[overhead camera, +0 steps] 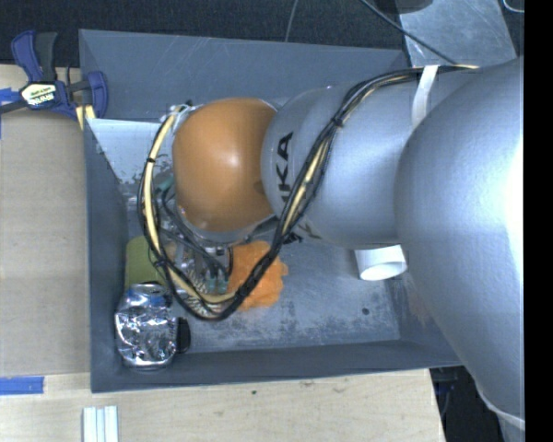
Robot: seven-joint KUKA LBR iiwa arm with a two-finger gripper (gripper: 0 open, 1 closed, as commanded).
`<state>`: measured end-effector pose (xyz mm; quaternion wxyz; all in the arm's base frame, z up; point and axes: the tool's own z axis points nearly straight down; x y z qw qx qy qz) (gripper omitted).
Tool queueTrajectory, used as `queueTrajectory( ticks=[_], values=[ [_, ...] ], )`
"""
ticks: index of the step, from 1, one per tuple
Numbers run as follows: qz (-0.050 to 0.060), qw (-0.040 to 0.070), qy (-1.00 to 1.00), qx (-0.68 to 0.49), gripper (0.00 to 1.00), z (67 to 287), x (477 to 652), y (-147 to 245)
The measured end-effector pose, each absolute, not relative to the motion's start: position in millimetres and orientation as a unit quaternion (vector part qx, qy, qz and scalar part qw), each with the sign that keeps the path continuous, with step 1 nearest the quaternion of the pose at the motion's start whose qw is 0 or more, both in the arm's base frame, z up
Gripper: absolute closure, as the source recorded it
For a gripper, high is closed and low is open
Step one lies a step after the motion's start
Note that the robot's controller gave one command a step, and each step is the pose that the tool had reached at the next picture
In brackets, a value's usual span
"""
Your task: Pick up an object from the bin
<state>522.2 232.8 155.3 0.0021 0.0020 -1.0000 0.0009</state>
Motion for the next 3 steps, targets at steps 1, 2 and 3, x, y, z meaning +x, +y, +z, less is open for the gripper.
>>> queueTrajectory(
  ticks=[1, 2, 3],
  values=[
    [0.003, 0.002, -0.959, -0.282, 0.00, 123.2, 520.6, 169.1],
    [0.002, -0.001, -0.989, -0.148, 0.00, 202.1, 499.3, 114.0],
    [0.003, 0.001, -0.986, -0.167, 0.00, 116.7, 517.6, 110.1]
  ],
)
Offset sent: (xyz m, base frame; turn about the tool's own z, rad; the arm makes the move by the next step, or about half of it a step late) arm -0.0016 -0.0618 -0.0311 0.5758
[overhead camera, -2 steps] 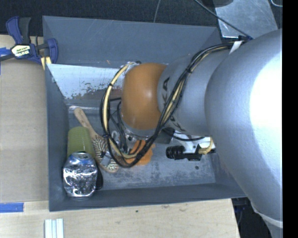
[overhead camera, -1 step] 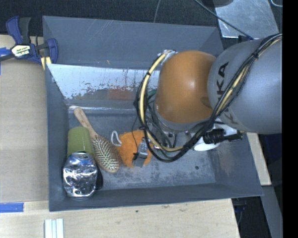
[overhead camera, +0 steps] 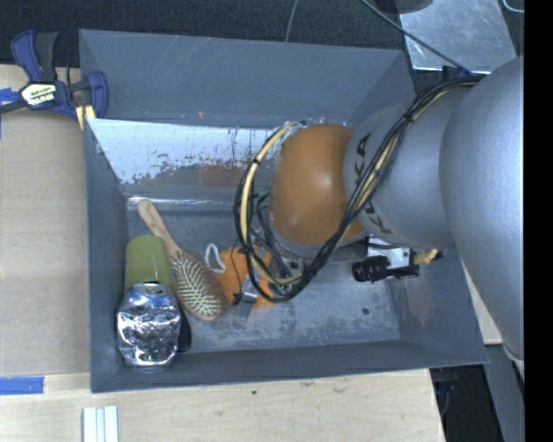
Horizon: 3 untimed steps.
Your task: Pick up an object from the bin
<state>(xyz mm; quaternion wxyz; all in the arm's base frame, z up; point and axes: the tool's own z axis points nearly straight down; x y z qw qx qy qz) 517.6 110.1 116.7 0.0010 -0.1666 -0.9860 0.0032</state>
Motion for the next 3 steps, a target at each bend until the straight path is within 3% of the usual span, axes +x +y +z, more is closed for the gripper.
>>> queueTrajectory(
  ticks=[1, 2, 3],
  values=[
    [0.004, -0.001, -0.983, -0.185, 0.00, 77.0, 577.1, 63.1],
    [0.003, -0.001, -0.983, -0.184, 1.00, 79.7, 576.3, 66.9],
    [0.001, -0.006, -0.982, -0.190, 1.00, 206.8, 552.1, 61.1]
  ],
)
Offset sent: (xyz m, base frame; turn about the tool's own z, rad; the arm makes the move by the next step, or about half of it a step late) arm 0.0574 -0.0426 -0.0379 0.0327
